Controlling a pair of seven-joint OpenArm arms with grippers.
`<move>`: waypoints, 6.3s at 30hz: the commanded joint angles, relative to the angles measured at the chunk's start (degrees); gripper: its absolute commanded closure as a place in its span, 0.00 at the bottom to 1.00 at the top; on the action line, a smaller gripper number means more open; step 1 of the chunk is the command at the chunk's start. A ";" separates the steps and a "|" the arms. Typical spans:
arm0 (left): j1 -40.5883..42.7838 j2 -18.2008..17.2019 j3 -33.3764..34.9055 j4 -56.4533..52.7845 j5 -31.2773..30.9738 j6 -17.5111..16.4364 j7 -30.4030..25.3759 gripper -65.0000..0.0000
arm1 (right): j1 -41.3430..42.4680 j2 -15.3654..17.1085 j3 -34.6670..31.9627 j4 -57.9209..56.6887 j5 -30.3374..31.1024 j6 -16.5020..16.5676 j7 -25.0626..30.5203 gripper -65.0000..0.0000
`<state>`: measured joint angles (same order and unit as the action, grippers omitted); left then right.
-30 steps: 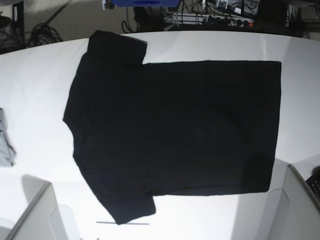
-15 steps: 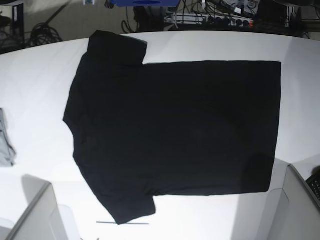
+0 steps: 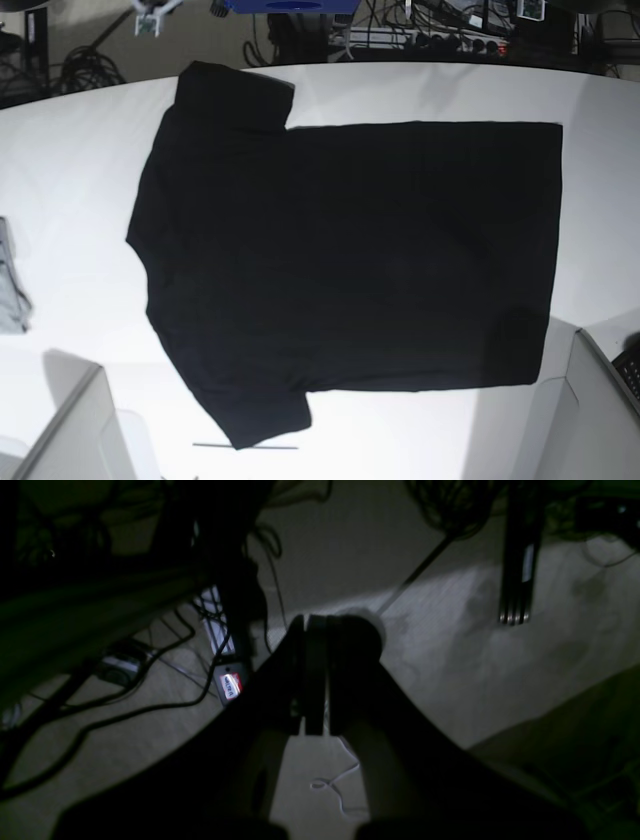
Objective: Fold the T-shirt properly
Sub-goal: 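Move both grippers down to the shoulder corners of the black T-shirt, then close both grippers on the shirt's shoulder edges, then lift the shirt by its shoulders with both grippers and pull it taut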
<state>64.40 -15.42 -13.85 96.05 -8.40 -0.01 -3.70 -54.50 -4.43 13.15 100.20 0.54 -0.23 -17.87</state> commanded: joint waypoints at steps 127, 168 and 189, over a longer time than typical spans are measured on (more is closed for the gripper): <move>-40.27 7.29 -36.57 -10.03 -24.69 -39.99 43.40 0.37 | 16.39 8.69 1.14 -5.39 55.60 0.01 -8.20 1.00; -36.05 7.11 -37.01 -6.34 -24.52 -39.99 43.22 1.00 | 11.47 8.69 1.75 1.91 55.51 0.01 -7.85 1.00; -29.63 9.22 -37.10 9.14 -24.96 -39.99 43.40 1.00 | 9.36 8.78 1.23 13.77 55.51 -0.08 -8.11 1.00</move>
<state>34.20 -5.34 -50.41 104.14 -32.77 -39.57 40.66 -44.93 4.05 14.24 112.88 55.35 -0.86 -26.94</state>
